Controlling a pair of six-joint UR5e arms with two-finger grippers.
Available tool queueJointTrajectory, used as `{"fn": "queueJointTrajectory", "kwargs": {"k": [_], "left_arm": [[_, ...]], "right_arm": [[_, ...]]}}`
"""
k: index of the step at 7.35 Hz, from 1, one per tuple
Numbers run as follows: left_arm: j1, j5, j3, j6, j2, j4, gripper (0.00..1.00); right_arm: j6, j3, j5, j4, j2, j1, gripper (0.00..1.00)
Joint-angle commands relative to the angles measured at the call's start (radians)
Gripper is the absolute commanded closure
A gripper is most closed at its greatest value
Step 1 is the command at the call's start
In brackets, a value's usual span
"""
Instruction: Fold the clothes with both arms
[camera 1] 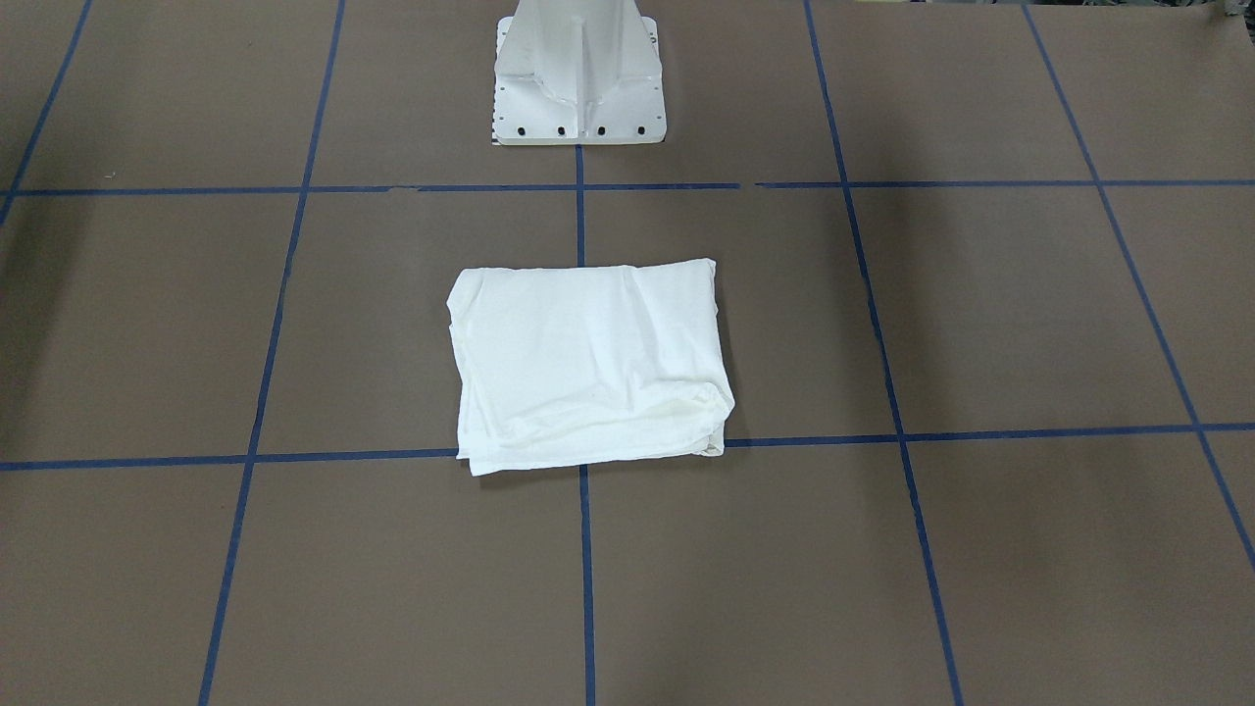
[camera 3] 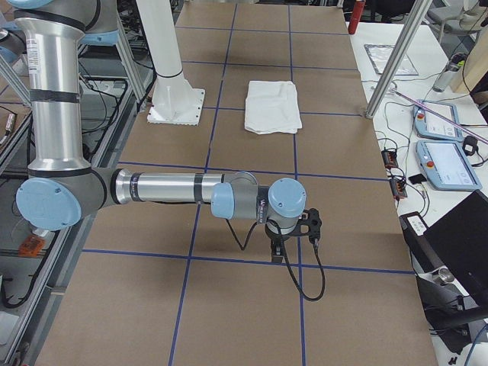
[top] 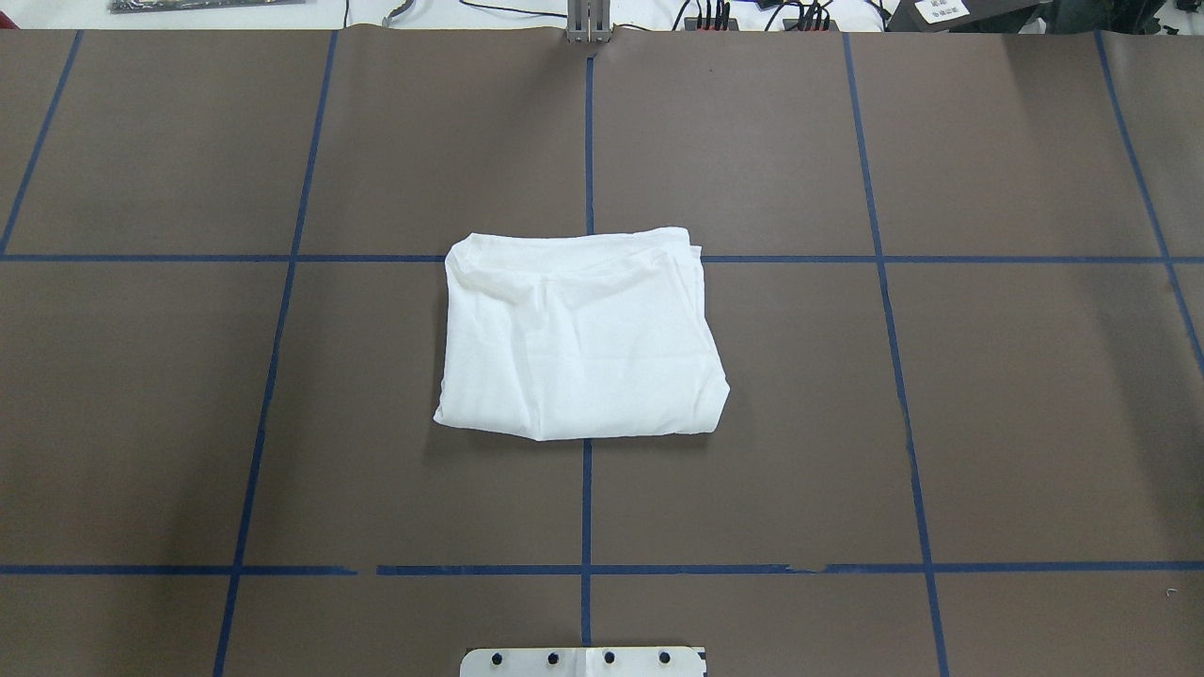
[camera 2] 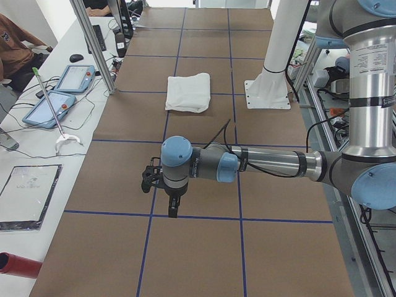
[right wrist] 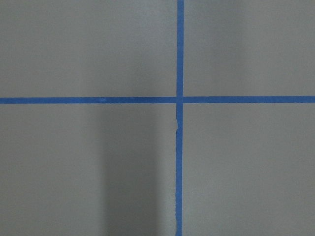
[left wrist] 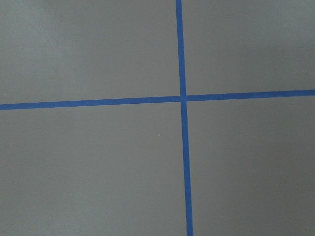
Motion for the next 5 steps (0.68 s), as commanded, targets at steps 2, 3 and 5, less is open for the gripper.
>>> {"fn": "queueJointTrajectory", "kwargs": {"k": [2, 3, 5], "left_arm": [[0.001, 0.002, 0.001, 0.0, -0.004, 0.0, 0.0], [0.001, 0.002, 0.003, 0.0, -0.004, 0.0, 0.0], [0.001, 0.002, -0.002, 0.0, -0.007, 0.001, 0.0]], "right_arm": [[0.0, 0.001, 0.003, 0.0, -0.001, 0.0, 0.0], [0.0, 0.001, 0.003, 0.0, -0.001, 0.0, 0.0], [0.0, 0.001, 0.003, 0.0, 0.0, 0.0, 0.0]]}}
